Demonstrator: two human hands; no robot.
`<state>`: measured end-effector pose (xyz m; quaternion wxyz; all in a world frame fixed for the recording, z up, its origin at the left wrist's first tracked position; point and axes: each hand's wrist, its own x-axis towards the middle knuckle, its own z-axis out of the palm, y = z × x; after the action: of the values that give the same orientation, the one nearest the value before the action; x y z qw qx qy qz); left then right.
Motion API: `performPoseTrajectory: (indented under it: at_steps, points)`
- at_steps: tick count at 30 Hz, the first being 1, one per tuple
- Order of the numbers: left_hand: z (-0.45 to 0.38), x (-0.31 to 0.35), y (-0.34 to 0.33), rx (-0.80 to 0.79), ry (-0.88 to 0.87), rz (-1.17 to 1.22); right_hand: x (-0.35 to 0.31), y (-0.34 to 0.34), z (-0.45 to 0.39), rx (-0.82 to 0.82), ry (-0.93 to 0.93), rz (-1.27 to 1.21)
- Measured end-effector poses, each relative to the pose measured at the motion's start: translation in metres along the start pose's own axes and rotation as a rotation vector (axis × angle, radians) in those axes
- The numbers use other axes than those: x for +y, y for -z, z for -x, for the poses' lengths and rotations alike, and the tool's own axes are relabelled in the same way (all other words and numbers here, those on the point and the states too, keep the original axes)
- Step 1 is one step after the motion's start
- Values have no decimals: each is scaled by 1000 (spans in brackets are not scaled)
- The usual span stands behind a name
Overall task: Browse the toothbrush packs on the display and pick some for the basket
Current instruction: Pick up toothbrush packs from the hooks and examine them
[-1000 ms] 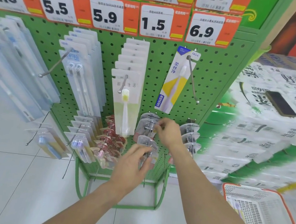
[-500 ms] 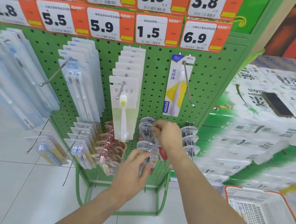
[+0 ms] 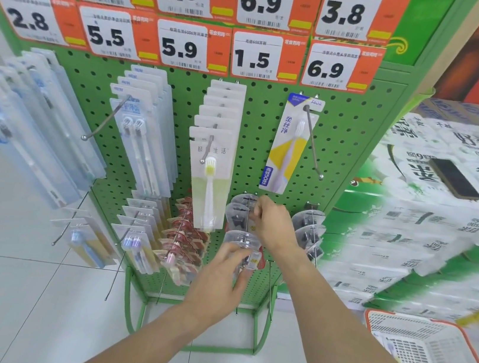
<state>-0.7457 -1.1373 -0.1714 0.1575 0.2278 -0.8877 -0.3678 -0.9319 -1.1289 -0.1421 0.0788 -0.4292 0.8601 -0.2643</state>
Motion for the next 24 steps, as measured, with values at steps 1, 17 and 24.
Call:
performPoseTrajectory:
  at_steps: [1, 17, 24]
  points:
    - [0, 1, 0, -13, -7, -9, 1, 0, -1, 8, 10, 18]
    - [-4, 1, 4, -71, 26, -61, -2, 16, -5, -205, 169, 155]
    - [-5, 0, 4, -53, 17, -43, 5, 14, 2, -134, 98, 133]
